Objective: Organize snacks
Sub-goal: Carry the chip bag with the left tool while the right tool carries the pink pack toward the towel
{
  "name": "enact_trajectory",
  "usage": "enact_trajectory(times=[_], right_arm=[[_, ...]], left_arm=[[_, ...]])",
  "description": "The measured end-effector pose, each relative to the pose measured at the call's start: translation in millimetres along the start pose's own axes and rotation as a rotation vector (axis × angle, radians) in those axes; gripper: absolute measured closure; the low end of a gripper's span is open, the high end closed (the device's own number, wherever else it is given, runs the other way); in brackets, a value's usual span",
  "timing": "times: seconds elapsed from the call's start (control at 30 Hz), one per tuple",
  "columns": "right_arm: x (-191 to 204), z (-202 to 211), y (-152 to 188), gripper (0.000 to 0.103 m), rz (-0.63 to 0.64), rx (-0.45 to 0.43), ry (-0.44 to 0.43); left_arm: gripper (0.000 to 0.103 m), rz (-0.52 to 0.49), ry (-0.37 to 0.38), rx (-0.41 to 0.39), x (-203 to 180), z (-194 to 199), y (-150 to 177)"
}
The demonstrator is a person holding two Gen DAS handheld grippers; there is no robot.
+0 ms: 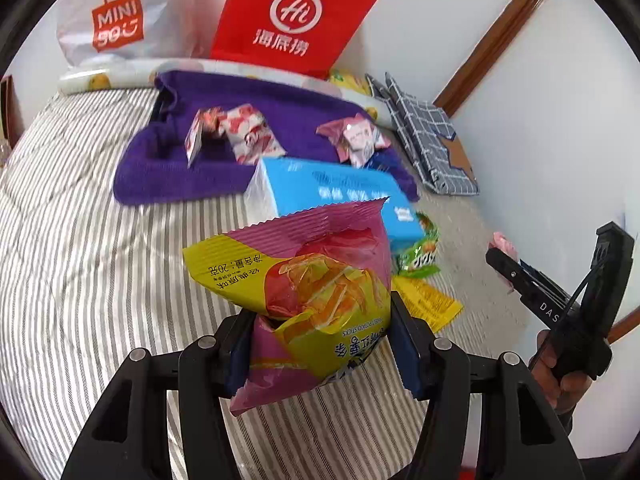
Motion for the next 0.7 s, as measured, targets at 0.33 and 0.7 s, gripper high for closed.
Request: enact_trajectory(times=[0.33,0.7], right_arm=[[55.1,-12.6,-40.5,0.068,0.061,-0.045,-0.066],[92.4,-43.4,-93.3,0.068,0.073,-0.075,-0.108]], left_arm=[[0.044,-0.019,-0.013,-0.06,4.8,6.4,-46.2],[0.044,-0.013,-0.053,-0.113,32.1,4.5,-104.4]])
Point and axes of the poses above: each gripper's, at about its wrist camera, not at the fingertips, and z roughly against the way its jaws point, x to its left, y to its underside, the point moved 6 cm from there along -z, roughly the way its jaws point, and after that the axes turned 13 degrees about -z, right-handed, at the moved point
